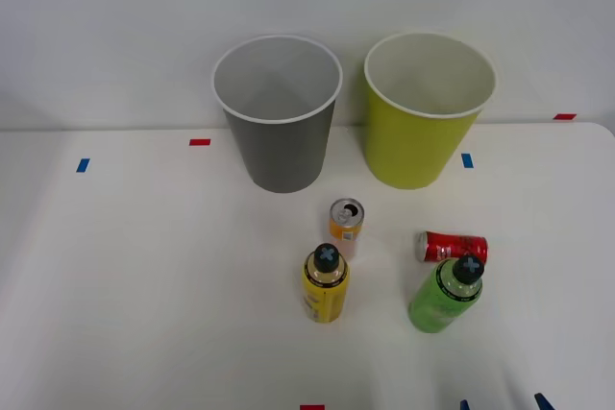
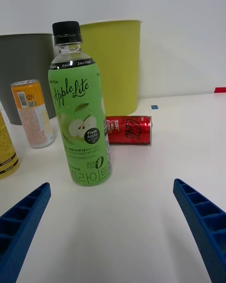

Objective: Put cans in the gray bin, plastic bottles in the light green bin

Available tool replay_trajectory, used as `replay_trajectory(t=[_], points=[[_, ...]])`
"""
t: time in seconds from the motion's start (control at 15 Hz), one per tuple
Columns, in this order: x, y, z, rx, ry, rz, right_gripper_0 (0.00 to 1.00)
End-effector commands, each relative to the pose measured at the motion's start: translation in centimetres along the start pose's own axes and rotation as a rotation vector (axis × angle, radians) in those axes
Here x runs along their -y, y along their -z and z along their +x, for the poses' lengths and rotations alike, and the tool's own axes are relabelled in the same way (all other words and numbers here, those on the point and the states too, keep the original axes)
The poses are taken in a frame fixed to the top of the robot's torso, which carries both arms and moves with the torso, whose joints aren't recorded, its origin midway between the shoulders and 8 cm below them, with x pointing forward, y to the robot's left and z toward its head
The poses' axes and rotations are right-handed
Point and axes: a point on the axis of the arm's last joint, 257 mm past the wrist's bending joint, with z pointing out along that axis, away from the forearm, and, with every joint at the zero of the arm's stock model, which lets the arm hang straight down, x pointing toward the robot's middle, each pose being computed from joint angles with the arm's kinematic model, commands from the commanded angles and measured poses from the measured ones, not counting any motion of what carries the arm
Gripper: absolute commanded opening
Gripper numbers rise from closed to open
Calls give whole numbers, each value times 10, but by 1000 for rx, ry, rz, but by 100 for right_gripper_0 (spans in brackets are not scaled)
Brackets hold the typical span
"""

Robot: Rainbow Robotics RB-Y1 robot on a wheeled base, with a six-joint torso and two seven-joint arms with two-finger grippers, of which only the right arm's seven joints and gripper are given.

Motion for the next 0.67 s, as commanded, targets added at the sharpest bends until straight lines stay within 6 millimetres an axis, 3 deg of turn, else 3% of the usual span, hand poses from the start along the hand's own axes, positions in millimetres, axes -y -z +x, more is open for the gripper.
replay_trajectory(t=[0.07,0.4,0.47,0.53,0.67], points=[[0,0,0,0,0,0,90],[0,0,0,0,0,0,90],[0,2,16,-40,-12,7,90],[1,2,20,-43,-30,16,89],[-2,-2,15,-15,-89,35,90]])
